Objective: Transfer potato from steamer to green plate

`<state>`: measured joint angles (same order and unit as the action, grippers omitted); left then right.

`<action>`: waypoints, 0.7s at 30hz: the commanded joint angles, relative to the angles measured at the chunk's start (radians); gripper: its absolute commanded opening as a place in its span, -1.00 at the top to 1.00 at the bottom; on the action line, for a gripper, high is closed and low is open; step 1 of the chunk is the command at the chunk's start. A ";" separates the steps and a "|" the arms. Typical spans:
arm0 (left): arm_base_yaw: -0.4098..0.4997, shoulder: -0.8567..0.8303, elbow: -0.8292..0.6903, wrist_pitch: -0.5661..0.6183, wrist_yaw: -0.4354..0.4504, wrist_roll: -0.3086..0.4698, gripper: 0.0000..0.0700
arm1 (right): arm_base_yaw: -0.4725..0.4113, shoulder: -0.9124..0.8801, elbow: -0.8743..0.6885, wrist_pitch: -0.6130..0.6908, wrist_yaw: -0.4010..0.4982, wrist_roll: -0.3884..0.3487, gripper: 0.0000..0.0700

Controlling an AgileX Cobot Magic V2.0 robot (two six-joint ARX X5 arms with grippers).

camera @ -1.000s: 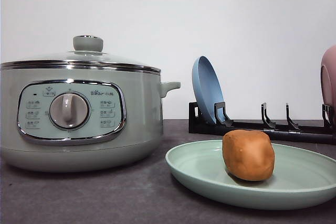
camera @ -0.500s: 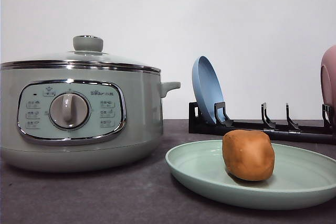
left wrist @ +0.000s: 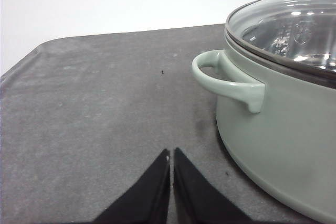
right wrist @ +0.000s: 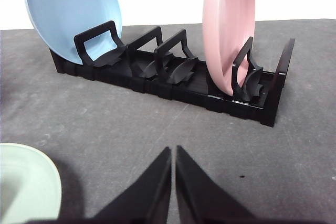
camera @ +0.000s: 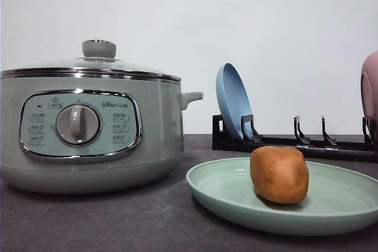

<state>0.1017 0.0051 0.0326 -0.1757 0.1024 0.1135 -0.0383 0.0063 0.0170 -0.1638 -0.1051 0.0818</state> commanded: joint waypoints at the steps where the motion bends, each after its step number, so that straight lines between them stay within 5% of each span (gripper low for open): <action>1: 0.003 -0.002 -0.021 -0.008 -0.002 -0.002 0.99 | 0.002 -0.003 -0.005 0.007 0.002 -0.004 1.00; 21: 0.003 -0.002 -0.021 -0.008 -0.002 -0.002 0.99 | 0.002 -0.003 -0.005 0.007 0.002 -0.004 1.00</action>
<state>0.1017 0.0051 0.0326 -0.1757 0.1021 0.1135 -0.0383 0.0063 0.0170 -0.1638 -0.1051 0.0818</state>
